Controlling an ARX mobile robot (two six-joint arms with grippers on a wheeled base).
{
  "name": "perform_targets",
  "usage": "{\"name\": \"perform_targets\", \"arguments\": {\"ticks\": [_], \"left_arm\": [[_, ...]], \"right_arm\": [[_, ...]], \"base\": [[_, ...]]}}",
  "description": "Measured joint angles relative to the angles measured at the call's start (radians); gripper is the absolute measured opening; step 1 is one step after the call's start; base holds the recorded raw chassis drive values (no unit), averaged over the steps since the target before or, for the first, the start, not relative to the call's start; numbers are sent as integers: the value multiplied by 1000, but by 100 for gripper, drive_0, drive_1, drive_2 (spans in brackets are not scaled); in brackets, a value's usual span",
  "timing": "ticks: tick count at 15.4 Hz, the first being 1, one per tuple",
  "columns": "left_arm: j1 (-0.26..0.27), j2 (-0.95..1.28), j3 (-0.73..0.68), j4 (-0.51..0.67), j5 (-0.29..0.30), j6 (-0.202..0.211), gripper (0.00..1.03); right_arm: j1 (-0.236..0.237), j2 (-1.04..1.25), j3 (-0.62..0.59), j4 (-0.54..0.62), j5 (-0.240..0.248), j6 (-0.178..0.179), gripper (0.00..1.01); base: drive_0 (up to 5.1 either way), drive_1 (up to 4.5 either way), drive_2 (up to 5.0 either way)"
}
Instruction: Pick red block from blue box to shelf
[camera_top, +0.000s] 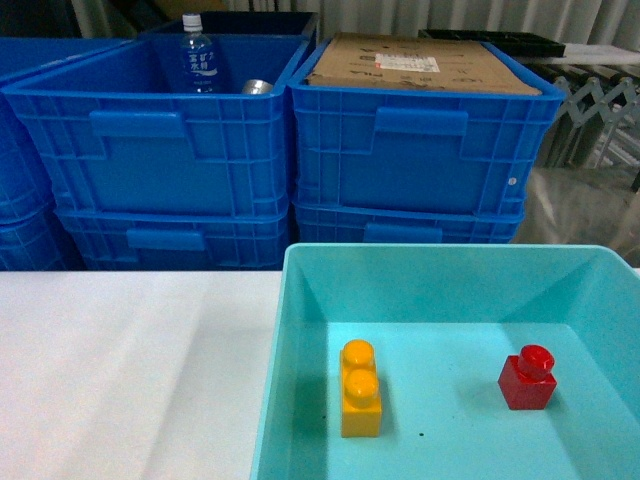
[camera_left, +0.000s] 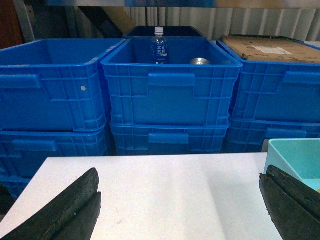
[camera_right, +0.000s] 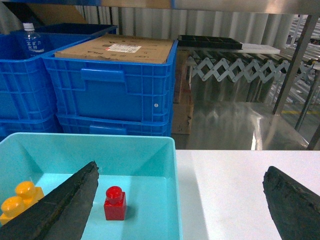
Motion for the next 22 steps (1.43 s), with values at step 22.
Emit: {"name": "perform_targets", "arguments": {"ticks": [22], "left_arm": [[0, 0, 0, 0, 2, 0, 98]], "right_arm": [[257, 1363, 420, 578, 50, 111, 98]], "base": [[0, 0, 0]]}}
